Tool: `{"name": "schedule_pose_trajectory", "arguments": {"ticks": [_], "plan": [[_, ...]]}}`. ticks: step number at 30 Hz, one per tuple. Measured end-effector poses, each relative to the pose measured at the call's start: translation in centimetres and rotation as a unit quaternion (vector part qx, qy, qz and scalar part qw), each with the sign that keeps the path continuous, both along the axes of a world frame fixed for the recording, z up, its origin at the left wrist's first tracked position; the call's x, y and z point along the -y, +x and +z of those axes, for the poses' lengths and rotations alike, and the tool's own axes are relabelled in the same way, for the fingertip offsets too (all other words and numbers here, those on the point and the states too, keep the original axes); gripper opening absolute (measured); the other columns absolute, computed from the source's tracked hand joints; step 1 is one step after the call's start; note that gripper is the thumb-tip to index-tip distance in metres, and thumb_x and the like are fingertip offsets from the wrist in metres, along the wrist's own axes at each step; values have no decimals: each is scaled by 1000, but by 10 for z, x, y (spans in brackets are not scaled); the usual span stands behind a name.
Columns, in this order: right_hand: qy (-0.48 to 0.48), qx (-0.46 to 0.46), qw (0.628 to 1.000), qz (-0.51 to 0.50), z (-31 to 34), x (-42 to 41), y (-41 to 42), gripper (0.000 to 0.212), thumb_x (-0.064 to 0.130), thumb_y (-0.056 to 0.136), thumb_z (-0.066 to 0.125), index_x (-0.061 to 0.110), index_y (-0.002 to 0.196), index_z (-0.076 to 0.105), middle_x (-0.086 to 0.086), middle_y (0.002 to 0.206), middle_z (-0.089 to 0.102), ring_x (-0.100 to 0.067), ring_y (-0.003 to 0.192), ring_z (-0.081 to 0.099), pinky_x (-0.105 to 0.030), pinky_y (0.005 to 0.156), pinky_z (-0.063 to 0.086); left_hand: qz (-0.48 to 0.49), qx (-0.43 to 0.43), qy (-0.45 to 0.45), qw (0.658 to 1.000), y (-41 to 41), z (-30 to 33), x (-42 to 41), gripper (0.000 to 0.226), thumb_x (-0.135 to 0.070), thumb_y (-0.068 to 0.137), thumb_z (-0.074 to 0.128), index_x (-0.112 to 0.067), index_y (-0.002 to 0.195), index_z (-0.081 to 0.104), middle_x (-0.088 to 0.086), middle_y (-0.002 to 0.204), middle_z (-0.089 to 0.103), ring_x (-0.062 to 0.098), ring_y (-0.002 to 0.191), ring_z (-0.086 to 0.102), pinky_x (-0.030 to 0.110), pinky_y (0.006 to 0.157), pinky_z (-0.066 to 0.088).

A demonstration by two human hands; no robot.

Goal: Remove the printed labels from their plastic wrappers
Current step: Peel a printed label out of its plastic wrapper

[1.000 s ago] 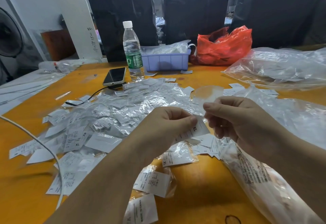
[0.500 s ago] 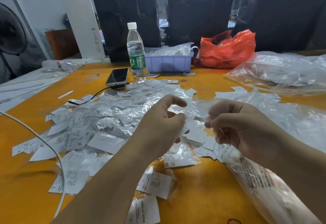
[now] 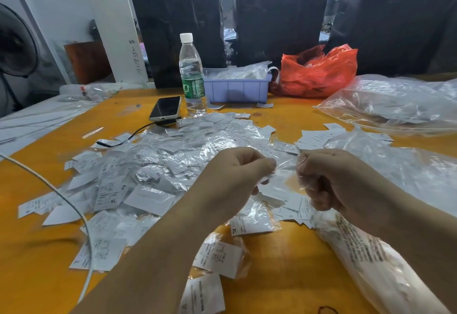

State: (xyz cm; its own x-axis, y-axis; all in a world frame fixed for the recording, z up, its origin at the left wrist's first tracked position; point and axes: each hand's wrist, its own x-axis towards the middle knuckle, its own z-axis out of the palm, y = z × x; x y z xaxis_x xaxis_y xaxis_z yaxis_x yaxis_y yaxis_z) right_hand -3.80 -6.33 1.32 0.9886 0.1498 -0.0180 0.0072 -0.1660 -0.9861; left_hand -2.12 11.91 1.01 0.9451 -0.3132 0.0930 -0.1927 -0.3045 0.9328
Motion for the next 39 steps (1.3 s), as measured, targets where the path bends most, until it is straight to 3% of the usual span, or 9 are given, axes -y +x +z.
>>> {"name": "schedule_pose_trajectory", "arguments": {"ticks": [3,7,11,18,21,25,28,33,39], "plan": [[-14,4,1000,10,-4,0,1,24,10,70,55,15,48,46,-8,56,39,-18,48,33,-26,43,31,-17,-10,-22,1000,-2,-2,0,15,-23,89,67,-18,77,71,-8,66,65,3,56,55,12,51,41],[74,-15,996,45,-7,0,1,15,29,71,64,17,62,64,-6,64,56,-17,50,48,-27,46,43,7,2,-50,999,-3,-1,2,15,-26,89,68,-14,79,70,-8,63,63,5,55,54,12,51,41],[125,-26,988,82,-5,1,0,26,6,69,81,5,88,63,-8,64,57,-16,51,49,-26,47,45,16,-1,-80,997,-4,0,3,15,-27,86,71,-14,79,69,-9,60,62,3,52,54,12,50,41],[207,-18,978,-12,0,2,4,7,8,64,69,14,63,66,1,51,42,-11,44,34,-21,42,33,-28,9,-59,998,-8,1,3,5,-20,83,75,-20,85,71,-13,64,63,-3,56,56,10,52,43],[198,-8,980,-22,-1,2,4,16,15,64,72,17,56,58,-1,55,40,-11,44,31,-22,43,28,-18,11,-63,998,-8,2,3,23,-19,80,78,-27,97,66,-12,72,66,-1,57,57,15,53,46],[184,-7,982,-30,-2,2,4,20,20,62,75,15,61,55,-4,56,42,-11,43,34,-22,41,32,-9,0,-86,996,-7,2,1,48,-30,67,82,-33,109,58,-3,81,70,1,60,61,16,58,49],[184,-2,983,-21,-3,2,4,19,22,67,71,10,70,56,-2,56,54,-11,45,45,-22,40,41,-5,5,-75,997,-7,2,1,36,-31,68,82,-25,99,65,-5,75,68,1,62,60,14,56,47],[192,12,981,-37,-3,2,6,19,18,70,67,7,83,59,-3,61,64,-10,47,51,-23,42,46,-46,13,-41,998,-8,1,2,14,-30,87,68,-18,92,71,-8,72,70,-3,64,61,9,57,45],[211,35,975,-62,-3,2,6,17,11,66,70,12,79,58,-7,63,63,-10,45,48,-22,42,43,-69,-33,-32,997,-10,2,5,26,-30,95,59,-10,89,73,0,71,63,0,60,58,11,54,42]]}}
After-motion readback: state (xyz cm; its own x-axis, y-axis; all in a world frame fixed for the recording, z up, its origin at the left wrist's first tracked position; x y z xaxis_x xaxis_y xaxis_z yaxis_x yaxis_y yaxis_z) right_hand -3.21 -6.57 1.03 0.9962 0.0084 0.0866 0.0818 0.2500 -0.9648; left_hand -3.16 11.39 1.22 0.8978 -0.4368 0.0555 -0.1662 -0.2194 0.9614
